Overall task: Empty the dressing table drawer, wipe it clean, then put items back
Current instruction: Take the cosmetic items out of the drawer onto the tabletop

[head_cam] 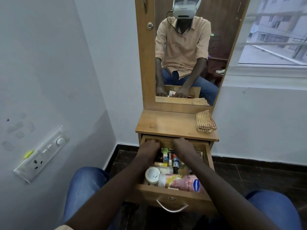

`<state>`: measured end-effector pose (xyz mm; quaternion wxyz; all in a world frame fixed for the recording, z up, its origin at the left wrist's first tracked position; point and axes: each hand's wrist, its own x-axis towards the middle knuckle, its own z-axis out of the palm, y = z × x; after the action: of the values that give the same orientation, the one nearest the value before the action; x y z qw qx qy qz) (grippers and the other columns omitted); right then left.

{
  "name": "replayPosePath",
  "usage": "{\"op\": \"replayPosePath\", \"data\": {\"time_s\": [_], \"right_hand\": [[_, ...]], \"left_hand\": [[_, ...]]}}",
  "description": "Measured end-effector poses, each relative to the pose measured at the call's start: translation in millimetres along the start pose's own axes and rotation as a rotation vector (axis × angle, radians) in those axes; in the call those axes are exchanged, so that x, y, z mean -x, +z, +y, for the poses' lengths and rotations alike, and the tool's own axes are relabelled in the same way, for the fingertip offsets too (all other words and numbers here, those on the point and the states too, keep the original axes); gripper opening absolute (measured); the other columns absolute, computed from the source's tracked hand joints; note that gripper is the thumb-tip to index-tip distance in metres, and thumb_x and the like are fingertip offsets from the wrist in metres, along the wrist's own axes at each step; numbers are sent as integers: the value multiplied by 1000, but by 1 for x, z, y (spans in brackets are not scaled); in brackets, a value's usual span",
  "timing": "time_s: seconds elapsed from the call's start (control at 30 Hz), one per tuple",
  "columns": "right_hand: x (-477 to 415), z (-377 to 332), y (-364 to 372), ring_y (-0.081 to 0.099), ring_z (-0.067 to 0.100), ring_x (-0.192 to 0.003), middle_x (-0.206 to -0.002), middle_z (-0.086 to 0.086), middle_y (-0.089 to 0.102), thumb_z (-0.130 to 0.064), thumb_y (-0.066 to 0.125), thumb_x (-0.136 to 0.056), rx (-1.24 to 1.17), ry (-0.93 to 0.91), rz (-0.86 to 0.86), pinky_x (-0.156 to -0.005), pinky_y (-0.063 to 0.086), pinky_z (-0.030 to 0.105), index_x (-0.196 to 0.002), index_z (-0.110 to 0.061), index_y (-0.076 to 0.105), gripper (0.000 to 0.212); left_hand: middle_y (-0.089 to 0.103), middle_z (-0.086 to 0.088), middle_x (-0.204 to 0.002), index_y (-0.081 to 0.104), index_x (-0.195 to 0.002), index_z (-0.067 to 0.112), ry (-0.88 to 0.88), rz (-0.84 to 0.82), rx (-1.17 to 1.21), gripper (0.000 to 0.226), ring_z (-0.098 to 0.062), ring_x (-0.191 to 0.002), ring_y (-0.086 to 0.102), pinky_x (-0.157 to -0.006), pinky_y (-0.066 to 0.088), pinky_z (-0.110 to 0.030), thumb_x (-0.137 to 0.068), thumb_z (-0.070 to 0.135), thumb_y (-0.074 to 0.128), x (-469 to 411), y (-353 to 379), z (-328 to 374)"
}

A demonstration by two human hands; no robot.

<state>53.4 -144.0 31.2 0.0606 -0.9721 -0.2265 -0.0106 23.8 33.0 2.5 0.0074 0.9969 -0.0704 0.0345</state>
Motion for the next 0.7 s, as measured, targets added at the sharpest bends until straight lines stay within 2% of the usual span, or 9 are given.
{"op": "replayPosePath", "data": {"time_s": [0.1,0.2,0.37,0.53,0.6,0.7], "right_hand": [[-9,2,14,68,21,-86,-105,8,73,-10,65,-99,29,-26,-49,-79,56,35,-111,-11,71,13],[-15,3,20,71,23,-95,-110,8,72,-14,68,-98,63,-42,-75,-88,57,38,-118,-11,71,20],[-21,-1,21,70,21,-89,-102,5,70,-15,72,-96,127,-53,-92,-86,59,36,-113,-10,72,18],[-23,-7,22,70,22,-91,-100,6,70,-12,72,-97,180,-58,-95,-87,61,39,-111,-8,72,15],[-23,-8,24,70,21,-90,-97,5,66,-13,72,-96,176,-58,-93,-86,61,38,-112,-9,72,16],[-24,-9,24,68,23,-96,-103,6,63,-12,72,-96,173,-52,-87,-88,59,40,-116,-10,69,20]], "left_hand": [[74,-6,-110,73,-110,15,9,-59,-62,19,-23,-98,71,-86,58,-40,-91,18,73,-4,5,-3],[74,-7,-112,74,-111,13,16,-45,-118,21,-23,-102,69,-85,57,-39,-91,18,72,-5,11,-1],[71,-11,-117,74,-114,10,-2,-17,-133,26,-25,-117,60,-85,57,-40,-90,19,74,-6,13,3],[67,-10,-125,70,-120,12,32,3,-66,31,-24,-122,57,-88,56,-40,-91,20,72,-3,14,-3],[65,-9,-130,64,-125,12,55,44,-27,35,-25,-122,57,-91,55,-40,-91,19,70,0,12,-5],[65,-8,-126,63,-122,13,59,127,62,31,-26,-113,61,-83,51,-37,-92,20,68,5,8,-5]]}}
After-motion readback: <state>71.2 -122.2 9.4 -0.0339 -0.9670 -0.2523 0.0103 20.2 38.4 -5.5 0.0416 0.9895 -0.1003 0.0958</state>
